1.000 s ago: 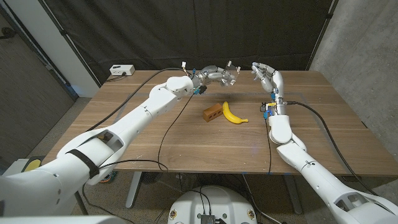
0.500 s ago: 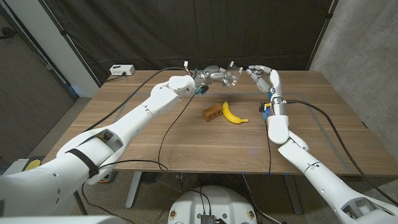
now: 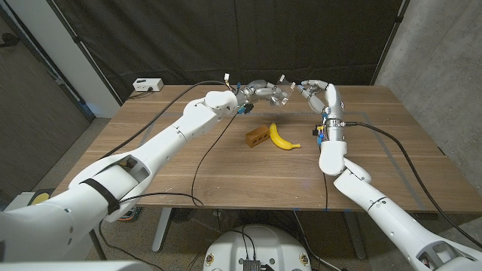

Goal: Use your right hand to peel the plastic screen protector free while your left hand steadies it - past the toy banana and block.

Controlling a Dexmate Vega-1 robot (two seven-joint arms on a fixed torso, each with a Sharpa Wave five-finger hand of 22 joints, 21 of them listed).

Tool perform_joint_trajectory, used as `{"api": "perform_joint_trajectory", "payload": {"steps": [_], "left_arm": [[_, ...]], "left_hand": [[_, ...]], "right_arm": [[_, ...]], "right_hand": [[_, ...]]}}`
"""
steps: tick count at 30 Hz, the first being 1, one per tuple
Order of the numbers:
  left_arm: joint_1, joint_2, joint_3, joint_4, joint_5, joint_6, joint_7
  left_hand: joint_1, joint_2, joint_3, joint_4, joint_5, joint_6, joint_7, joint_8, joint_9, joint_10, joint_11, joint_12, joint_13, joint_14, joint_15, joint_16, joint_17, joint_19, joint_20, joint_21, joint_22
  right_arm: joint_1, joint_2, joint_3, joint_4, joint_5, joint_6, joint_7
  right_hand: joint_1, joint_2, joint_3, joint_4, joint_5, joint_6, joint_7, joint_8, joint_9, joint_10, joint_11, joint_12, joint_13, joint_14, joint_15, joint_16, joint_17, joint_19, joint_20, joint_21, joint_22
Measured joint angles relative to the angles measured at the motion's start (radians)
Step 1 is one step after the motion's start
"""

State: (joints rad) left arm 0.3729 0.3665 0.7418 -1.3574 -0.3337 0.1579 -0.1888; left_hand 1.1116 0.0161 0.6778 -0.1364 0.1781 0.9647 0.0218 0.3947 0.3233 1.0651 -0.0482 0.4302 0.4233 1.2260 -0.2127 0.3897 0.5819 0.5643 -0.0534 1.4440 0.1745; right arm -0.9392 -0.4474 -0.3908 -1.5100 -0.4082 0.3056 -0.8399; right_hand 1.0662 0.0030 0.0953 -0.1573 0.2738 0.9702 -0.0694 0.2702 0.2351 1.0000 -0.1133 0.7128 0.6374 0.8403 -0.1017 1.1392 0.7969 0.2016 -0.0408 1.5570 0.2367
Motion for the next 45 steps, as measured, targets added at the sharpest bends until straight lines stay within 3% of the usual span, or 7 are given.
{"api": "perform_joint_trajectory", "payload": {"steps": [2, 15, 23, 35, 38, 45], "left_arm": [[-0.001, 0.000, 0.001, 0.000, 0.000, 0.006, -0.006], [-0.012, -0.003, 0.007, 0.019, -0.001, 0.006, -0.024], [-0.020, -0.008, 0.008, 0.038, -0.003, -0.005, -0.037], [-0.028, -0.013, 0.008, 0.060, -0.005, -0.027, -0.058], [-0.029, -0.013, 0.008, 0.066, -0.007, -0.033, -0.063], [-0.032, -0.015, 0.007, 0.075, -0.011, -0.037, -0.070]], "left_hand": [[0.000, 0.000, 0.000, 0.000, 0.000, 0.000, 0.000, 0.000, 0.000, 0.000, 0.000, 0.000, 0.000, 0.000, 0.000, 0.000, 0.000, 0.000, 0.000, 0.000, 0.000], [0.000, 0.000, 0.008, -0.001, 0.004, 0.000, 0.000, -0.001, 0.002, 0.000, 0.000, 0.000, 0.000, 0.000, 0.000, 0.000, 0.005, 0.000, 0.000, 0.000, 0.000], [0.000, 0.000, 0.008, -0.001, 0.004, 0.000, 0.000, -0.004, 0.005, 0.000, 0.000, 0.000, 0.000, 0.000, 0.000, 0.000, 0.006, 0.000, 0.000, 0.007, 0.000], [0.000, -0.001, 0.010, -0.002, 0.004, 0.012, 0.000, -0.008, 0.008, 0.000, 0.000, 0.000, 0.000, 0.000, 0.000, 0.000, 0.009, 0.000, 0.000, 0.007, 0.000], [-0.002, -0.002, 0.012, -0.005, 0.004, 0.012, 0.000, -0.008, 0.009, 0.003, 0.003, 0.000, 0.000, 0.000, 0.000, 0.000, 0.014, 0.000, 0.000, 0.007, 0.000], [-0.006, -0.006, 0.017, -0.001, 0.003, 0.013, 0.001, -0.012, 0.014, 0.003, 0.003, 0.000, 0.001, 0.002, 0.002, 0.000, 0.014, 0.000, 0.000, 0.009, 0.000]], "right_arm": [[0.006, -0.012, -0.030, -0.026, -0.010, -0.018, -0.012], [0.030, -0.025, -0.081, -0.041, -0.058, -0.124, -0.077], [0.046, -0.030, -0.106, -0.041, -0.067, -0.152, -0.100], [0.069, -0.035, -0.136, -0.030, -0.072, -0.188, -0.118], [0.076, -0.035, -0.144, -0.024, -0.075, -0.192, -0.129], [0.092, -0.030, -0.159, 0.003, -0.087, -0.187, -0.171]], "right_hand": [[0.007, 0.003, 0.000, 0.000, 0.004, 0.010, 0.004, 0.000, 0.000, 0.005, -0.005, 0.002, 0.000, 0.000, 0.000, 0.000, 0.002, 0.003, 0.003, 0.000, 0.000], [0.020, 0.004, -0.008, 0.009, 0.015, 0.034, 0.002, 0.004, 0.004, 0.022, -0.011, 0.017, 0.005, 0.016, -0.005, 0.003, 0.012, 0.014, 0.000, 0.000, 0.000], [0.041, 0.006, -0.008, 0.009, 0.023, 0.063, -0.005, 0.018, 0.013, 0.041, -0.020, 0.035, 0.016, 0.023, -0.009, 0.003, 0.020, 0.014, 0.000, 0.004, 0.000], [0.052, 0.009, -0.014, 0.014, 0.031, 0.068, 0.000, 0.018, 0.014, 0.043, -0.021, 0.041, 0.016, 0.029, -0.014, 0.003, 0.025, 0.023, 0.001, 0.004, 0.003], [0.067, 0.017, -0.014, 0.014, 0.031, 0.078, -0.003, 0.018, 0.014, 0.062, -0.021, 0.042, 0.011, 0.036, -0.011, 0.003, 0.025, 0.025, 0.000, 0.004, 0.003], [0.126, 0.045, 0.002, 0.010, 0.031, 0.175, 0.002, 0.053, 0.017, 0.149, -0.012, 0.076, 0.006, 0.093, -0.028, 0.019, 0.036, 0.052, 0.002, 0.008, 0.011]]}}
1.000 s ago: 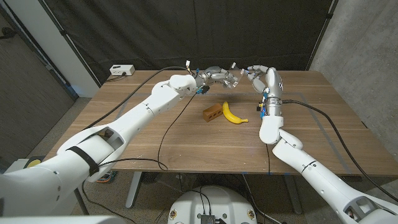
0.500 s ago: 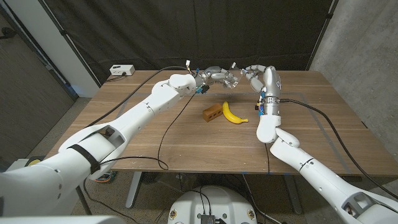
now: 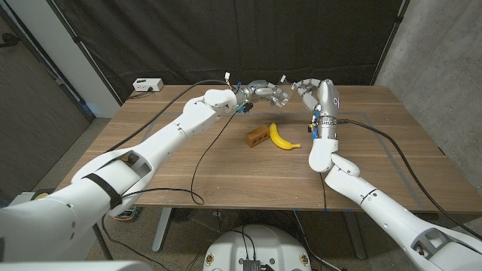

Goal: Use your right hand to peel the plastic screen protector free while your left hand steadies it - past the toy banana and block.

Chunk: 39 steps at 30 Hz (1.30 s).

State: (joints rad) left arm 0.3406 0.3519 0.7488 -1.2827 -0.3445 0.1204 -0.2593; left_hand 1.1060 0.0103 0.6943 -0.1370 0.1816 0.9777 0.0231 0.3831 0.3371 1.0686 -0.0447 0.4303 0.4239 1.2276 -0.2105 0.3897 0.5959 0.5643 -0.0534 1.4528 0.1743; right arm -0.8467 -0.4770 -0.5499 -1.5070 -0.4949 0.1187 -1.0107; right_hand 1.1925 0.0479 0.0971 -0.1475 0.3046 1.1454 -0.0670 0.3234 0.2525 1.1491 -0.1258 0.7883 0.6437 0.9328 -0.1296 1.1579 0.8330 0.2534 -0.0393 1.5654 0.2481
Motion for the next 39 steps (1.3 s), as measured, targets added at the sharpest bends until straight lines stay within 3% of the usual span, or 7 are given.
{"api": "perform_joint_trajectory", "payload": {"steps": [10, 19, 28, 30, 39], "left_arm": [[-0.007, -0.005, -0.001, 0.017, -0.003, -0.007, -0.013], [-0.014, -0.011, -0.001, 0.033, -0.008, -0.013, -0.030], [-0.024, -0.012, 0.006, 0.041, -0.010, -0.013, -0.044], [-0.025, -0.012, 0.007, 0.042, -0.019, -0.002, -0.066], [-0.034, -0.016, 0.011, 0.057, -0.029, 0.011, -0.092]], "left_hand": [[0.000, 0.000, 0.000, 0.000, 0.000, 0.000, 0.000, -0.005, 0.000, 0.000, 0.000, 0.000, 0.000, 0.000, 0.000, 0.000, 0.005, 0.000, 0.000, 0.006, 0.000], [-0.001, -0.002, 0.001, 0.001, 0.000, 0.000, 0.000, -0.008, 0.000, 0.000, 0.000, 0.000, 0.002, 0.000, 0.000, 0.000, 0.009, 0.000, 0.000, 0.006, 0.000], [-0.008, -0.008, 0.009, 0.001, -0.004, 0.004, -0.003, -0.012, 0.006, 0.000, 0.000, 0.008, 0.014, 0.000, 0.000, 0.000, 0.009, 0.000, 0.000, 0.006, 0.000], [-0.008, -0.008, 0.009, 0.001, -0.003, 0.010, 0.000, -0.012, 0.006, 0.000, 0.000, 0.008, 0.014, 0.000, 0.000, 0.000, 0.009, 0.000, 0.000, 0.012, 0.000], [-0.007, -0.007, 0.010, 0.000, 0.001, 0.011, 0.000, -0.016, 0.007, 0.000, 0.000, 0.009, 0.015, 0.007, -0.004, 0.000, 0.014, 0.002, 0.002, 0.014, 0.000]], "right_arm": [[0.019, -0.008, -0.023, 0.022, -0.023, 0.013, -0.029], [0.037, -0.027, -0.044, 0.026, -0.038, 0.012, 0.000], [0.052, -0.030, -0.058, 0.043, -0.096, 0.036, -0.040], [0.067, 0.004, -0.051, 0.098, -0.132, 0.050, -0.055], [0.050, 0.096, 0.047, 0.160, -0.316, 0.091, -0.086]], "right_hand": [[0.042, 0.003, 0.012, -0.013, -0.024, 0.050, 0.019, 0.010, -0.016, 0.042, 0.011, 0.008, -0.018, 0.035, -0.013, 0.015, 0.049, 0.009, -0.002, 0.010, 0.017], [0.051, 0.004, 0.017, -0.008, -0.046, 0.054, 0.023, 0.005, -0.030, 0.042, 0.011, 0.010, -0.001, 0.034, -0.014, 0.015, 0.083, 0.006, 0.000, 0.010, 0.028], [0.051, 0.004, 0.033, -0.006, -0.054, 0.055, 0.024, 0.001, -0.029, 0.028, -0.007, 0.029, 0.039, 0.009, -0.006, 0.015, 0.133, -0.010, -0.002, -0.004, 0.026], [0.051, 0.004, 0.036, -0.005, -0.054, 0.055, 0.024, 0.000, -0.028, 0.031, -0.010, 0.031, 0.047, 0.007, -0.004, 0.015, 0.144, -0.012, 0.000, -0.006, 0.026], [0.047, -0.001, 0.051, -0.004, -0.020, 0.055, 0.024, 0.010, -0.026, 0.031, -0.022, 0.044, 0.069, 0.003, -0.004, 0.015, 0.193, -0.026, 0.000, -0.006, 0.026]]}}
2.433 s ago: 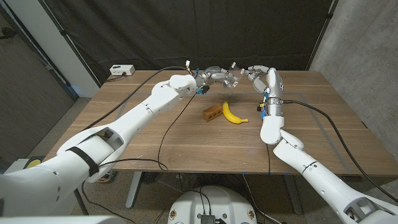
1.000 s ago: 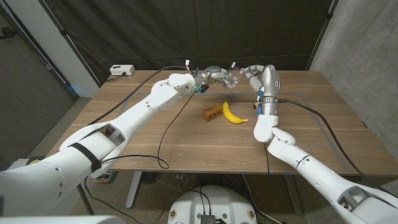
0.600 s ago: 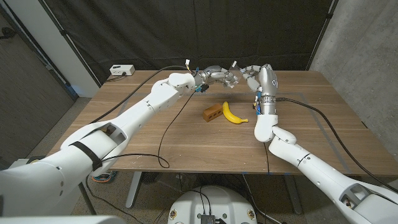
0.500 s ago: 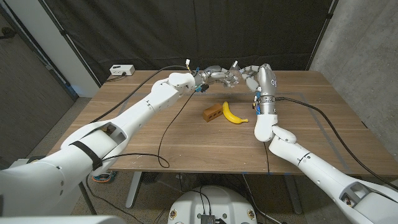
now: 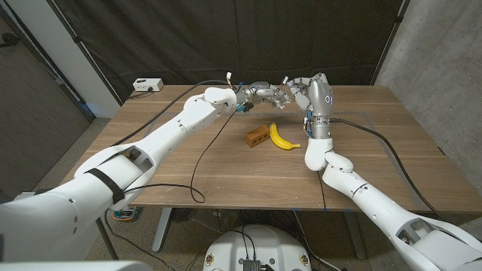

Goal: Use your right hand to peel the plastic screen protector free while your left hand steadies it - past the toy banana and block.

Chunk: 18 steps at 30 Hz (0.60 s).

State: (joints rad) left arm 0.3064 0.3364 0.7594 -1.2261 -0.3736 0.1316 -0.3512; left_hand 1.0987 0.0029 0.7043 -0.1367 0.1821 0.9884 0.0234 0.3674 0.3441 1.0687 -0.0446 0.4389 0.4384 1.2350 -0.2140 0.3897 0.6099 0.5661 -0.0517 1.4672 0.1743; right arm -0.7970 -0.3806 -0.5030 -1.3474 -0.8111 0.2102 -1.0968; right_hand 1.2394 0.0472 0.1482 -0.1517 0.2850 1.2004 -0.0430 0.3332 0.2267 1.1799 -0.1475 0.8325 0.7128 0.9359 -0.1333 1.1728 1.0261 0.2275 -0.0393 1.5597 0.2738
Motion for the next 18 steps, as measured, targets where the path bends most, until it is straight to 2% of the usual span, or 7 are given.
{"api": "perform_joint_trajectory", "payload": {"steps": [3, 11, 14, 16, 17, 18], "left_arm": [[-0.003, -0.002, 0.000, 0.005, -0.004, 0.001, -0.006], [-0.004, -0.007, 0.000, 0.012, -0.009, 0.001, -0.009], [-0.004, -0.008, -0.003, 0.014, -0.011, 0.001, -0.006], [-0.004, -0.009, -0.004, 0.016, -0.011, 0.000, -0.005], [-0.004, -0.010, -0.005, 0.019, -0.011, -0.003, -0.003], [-0.004, -0.011, -0.005, 0.021, -0.011, -0.005, -0.003]], "left_hand": [[0.000, 0.000, 0.005, -0.001, 0.000, 0.000, 0.000, 0.000, 0.002, 0.000, 0.000, 0.000, 0.000, 0.002, 0.001, 0.000, 0.000, 0.000, 0.000, 0.000, 0.000], [0.000, 0.000, 0.006, -0.001, 0.000, 0.000, 0.000, -0.006, 0.002, 0.000, 0.000, 0.000, 0.002, 0.002, 0.002, 0.000, 0.002, 0.000, 0.000, 0.000, 0.000], [0.000, 0.000, 0.006, -0.001, 0.000, 0.002, 0.002, -0.008, 0.002, 0.000, 0.000, -0.001, 0.002, 0.002, 0.002, 0.000, 0.004, 0.000, 0.000, 0.000, 0.000], [0.000, 0.000, 0.006, -0.001, 0.000, 0.002, 0.002, -0.008, 0.002, 0.004, 0.004, -0.001, 0.002, 0.002, 0.002, 0.000, 0.004, 0.000, 0.000, 0.000, 0.000], [0.000, 0.000, 0.006, -0.001, 0.000, 0.002, 0.002, -0.008, 0.003, 0.004, 0.004, -0.001, 0.003, 0.002, 0.002, 0.000, 0.004, 0.000, 0.000, 0.000, 0.000], [0.000, 0.000, 0.006, -0.001, 0.000, 0.002, 0.002, -0.008, 0.003, 0.004, 0.004, -0.002, 0.003, 0.002, 0.002, 0.000, 0.004, 0.000, 0.000, 0.000, 0.000]], "right_arm": [[-0.002, 0.016, 0.013, 0.014, -0.053, -0.001, -0.006], [-0.008, 0.044, 0.035, 0.028, -0.100, -0.019, -0.015], [-0.016, 0.067, 0.062, 0.036, -0.113, -0.009, -0.016], [-0.021, 0.083, 0.081, 0.041, -0.127, 0.007, -0.016], [-0.021, 0.083, 0.081, 0.041, -0.128, 0.008, -0.016], [-0.030, 0.119, 0.123, 0.052, -0.144, 0.034, -0.017]], "right_hand": [[-0.004, -0.004, 0.004, -0.004, 0.006, 0.000, 0.000, 0.000, 0.004, -0.007, -0.007, 0.000, 0.011, -0.003, 0.003, 0.000, 0.016, -0.003, 0.003, 0.000, 0.000], [-0.016, -0.013, 0.015, 0.007, 0.029, -0.004, -0.004, 0.000, 0.010, -0.018, -0.010, 0.003, 0.018, -0.003, 0.003, 0.000, 0.059, -0.009, -0.002, 0.000, 0.001], [-0.036, -0.014, 0.019, 0.008, 0.031, -0.024, -0.024, -0.002, 0.020, -0.048, -0.013, -0.001, 0.021, -0.014, 0.003, -0.001, 0.079, -0.018, 0.000, 0.006, 0.007], [-0.047, -0.022, 0.027, 0.008, 0.031, -0.051, -0.054, -0.020, 0.028, -0.085, -0.013, -0.019, 0.016, -0.023, 0.007, -0.021, 0.090, -0.025, 0.000, 0.006, 0.012], [-0.058, -0.022, 0.028, 0.008, 0.030, -0.070, -0.057, -0.028, 0.034, -0.104, -0.013, -0.028, 0.014, -0.032, 0.009, -0.034, 0.090, -0.029, 0.003, 0.006, 0.012], [-0.067, -0.024, 0.032, 0.010, 0.023, -0.098, -0.057, -0.036, 0.037, -0.126, -0.012, -0.036, 0.015, -0.035, 0.010, -0.047, 0.089, -0.029, 0.004, 0.006, 0.012]]}}
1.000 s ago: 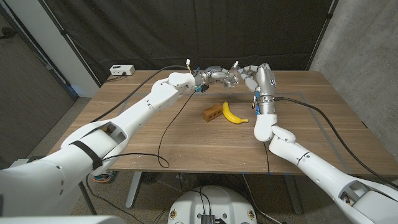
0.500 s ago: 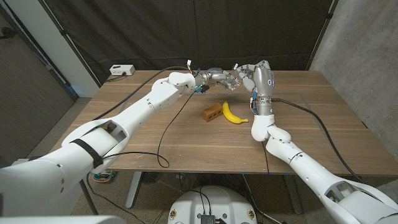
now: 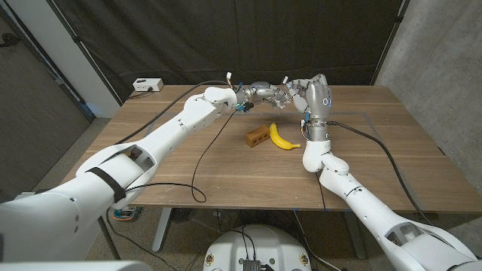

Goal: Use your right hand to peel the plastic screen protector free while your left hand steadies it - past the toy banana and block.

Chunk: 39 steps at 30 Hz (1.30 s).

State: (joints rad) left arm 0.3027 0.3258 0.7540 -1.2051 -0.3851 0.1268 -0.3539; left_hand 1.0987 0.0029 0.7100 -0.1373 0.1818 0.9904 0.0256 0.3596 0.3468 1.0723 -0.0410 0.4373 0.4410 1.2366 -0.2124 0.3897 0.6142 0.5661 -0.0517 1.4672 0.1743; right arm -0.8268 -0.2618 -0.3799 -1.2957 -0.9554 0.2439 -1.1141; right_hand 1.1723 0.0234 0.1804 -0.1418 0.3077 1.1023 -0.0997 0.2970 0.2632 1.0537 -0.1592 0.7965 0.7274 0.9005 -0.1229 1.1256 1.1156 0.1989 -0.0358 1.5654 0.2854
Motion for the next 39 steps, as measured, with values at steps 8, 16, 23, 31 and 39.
{"api": "perform_joint_trajectory", "payload": {"steps": [8, 16, 23, 31, 39], "left_arm": [[0.000, -0.007, -0.002, 0.017, 0.000, -0.006, 0.002], [-0.006, -0.014, -0.002, 0.034, -0.001, -0.023, 0.001], [-0.012, -0.019, -0.002, 0.049, -0.001, -0.032, -0.004], [-0.018, -0.024, -0.002, 0.066, 0.001, -0.042, -0.014], [-0.022, -0.027, 0.000, 0.076, 0.006, -0.048, -0.019]], "left_hand": [[0.000, 0.000, 0.000, 0.000, 0.000, 0.001, 0.001, -0.004, 0.005, 0.000, 0.000, -0.001, 0.000, 0.000, 0.000, 0.000, 0.005, 0.000, 0.000, 0.000, 0.000], [0.000, 0.000, 0.001, 0.001, 0.000, 0.001, 0.001, -0.004, 0.005, 0.000, 0.000, -0.002, 0.001, 0.000, 0.000, 0.000, 0.005, 0.000, 0.000, 0.000, 0.000], [0.000, -0.001, 0.008, 0.002, 0.000, 0.001, 0.001, -0.004, 0.008, 0.000, 0.000, -0.005, 0.003, 0.000, 0.000, 0.000, 0.009, 0.000, 0.000, 0.005, 0.000], [-0.002, -0.002, 0.008, 0.002, 0.001, 0.004, -0.001, -0.011, 0.011, 0.000, 0.000, -0.009, 0.008, 0.002, 0.002, 0.000, 0.009, 0.000, 0.000, 0.005, 0.000], [-0.003, -0.003, 0.008, 0.002, 0.000, 0.005, -0.002, -0.012, 0.010, 0.003, 0.003, -0.012, 0.008, 0.002, 0.002, 0.000, 0.014, 0.000, 0.000, 0.005, 0.000]], "right_arm": [[-0.011, 0.039, 0.048, 0.012, -0.010, 0.063, -0.002], [-0.020, 0.045, 0.055, 0.015, 0.040, 0.057, -0.003], [-0.001, -0.004, -0.009, 0.001, 0.104, 0.008, -0.003], [0.019, -0.026, -0.047, 0.006, 0.128, -0.014, -0.003], [0.031, -0.031, -0.058, 0.021, 0.139, -0.018, -0.003]], "right_hand": [[-0.049, -0.026, 0.002, 0.008, -0.039, -0.086, 0.017, -0.035, 0.002, -0.060, 0.005, -0.016, 0.007, -0.016, 0.005, -0.065, -0.023, -0.005, -0.005, 0.000, -0.002], [-0.066, -0.043, 0.002, 0.008, -0.075, -0.097, 0.016, -0.042, -0.001, -0.067, 0.005, -0.020, 0.010, -0.016, 0.005, -0.088, -0.032, -0.011, -0.001, -0.002, -0.002], [-0.066, -0.043, 0.008, 0.003, -0.092, -0.076, 0.021, -0.042, -0.003, -0.054, 0.010, -0.020, 0.001, -0.009, 0.005, -0.092, -0.042, -0.016, -0.005, -0.006, 0.000], [-0.066, -0.043, 0.017, -0.001, -0.104, -0.062, 0.018, -0.042, -0.013, -0.040, 0.010, -0.016, 0.006, 0.005, 0.003, -0.092, -0.034, -0.016, -0.005, -0.006, 0.000], [-0.086, -0.044, 0.023, 0.004, -0.112, -0.089, 0.029, -0.071, -0.026, -0.056, 0.016, -0.016, 0.015, 0.005, 0.003, -0.092, -0.020, -0.016, -0.005, -0.006, 0.005]]}}
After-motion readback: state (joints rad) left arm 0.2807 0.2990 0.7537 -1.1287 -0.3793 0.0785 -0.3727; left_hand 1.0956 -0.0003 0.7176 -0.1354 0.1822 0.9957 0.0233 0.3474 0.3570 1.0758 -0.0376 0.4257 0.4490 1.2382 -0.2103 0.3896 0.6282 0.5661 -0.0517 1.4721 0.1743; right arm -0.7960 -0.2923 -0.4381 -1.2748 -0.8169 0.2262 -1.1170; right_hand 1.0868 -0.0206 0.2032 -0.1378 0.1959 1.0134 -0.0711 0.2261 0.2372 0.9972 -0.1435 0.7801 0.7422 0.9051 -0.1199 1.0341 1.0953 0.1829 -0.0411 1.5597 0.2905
